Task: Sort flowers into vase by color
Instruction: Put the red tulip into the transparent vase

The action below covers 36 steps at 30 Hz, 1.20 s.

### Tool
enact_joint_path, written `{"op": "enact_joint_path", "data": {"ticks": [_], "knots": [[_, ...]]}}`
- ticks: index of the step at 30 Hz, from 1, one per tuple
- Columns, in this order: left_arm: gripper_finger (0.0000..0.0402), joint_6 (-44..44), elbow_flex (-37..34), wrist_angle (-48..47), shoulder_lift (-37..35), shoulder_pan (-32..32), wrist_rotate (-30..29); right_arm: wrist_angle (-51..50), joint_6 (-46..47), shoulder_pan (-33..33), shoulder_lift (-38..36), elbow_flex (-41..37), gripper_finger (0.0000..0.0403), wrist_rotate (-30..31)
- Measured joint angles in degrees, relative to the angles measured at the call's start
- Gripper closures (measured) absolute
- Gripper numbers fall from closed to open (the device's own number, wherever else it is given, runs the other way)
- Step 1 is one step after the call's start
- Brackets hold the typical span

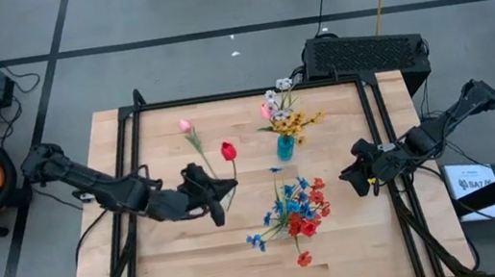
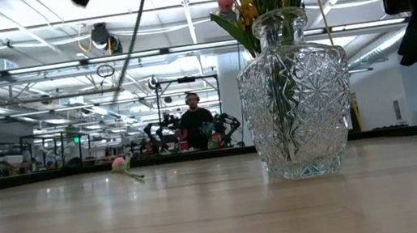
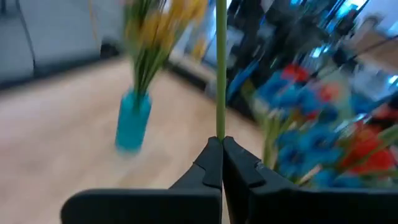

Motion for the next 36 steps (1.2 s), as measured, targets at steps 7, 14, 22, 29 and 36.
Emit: {"op": "enact_joint_path", "data": {"ticks": [7,14,22,29,36], "knots": [[0.0402,15.2,0.1,8.6,-0.1,-5.0,-11.4,0.2,1.2,0.0,0.0,0.0,0.031,0.0],[0.0402,16.9,-2.4,21.6,5.6,-11.3,-20.4,0.1,1.4,0.0,0.1,0.0,0.031,-0.1],[0.0402,29.0,-3.0,51.0,19.3,-13.6,-25.3,0.1,1.5,0.0,0.2,0.0,0.031,-0.1],[0.0402,45.3,-3.0,81.8,26.2,-11.6,-11.5,0.1,3.0,0.0,0.2,0.0,0.031,-0.1],[0.0402,44.0,-3.0,85.9,27.7,-10.4,-6.0,0.1,3.0,0.0,0.2,0.0,0.031,-0.1]]}}
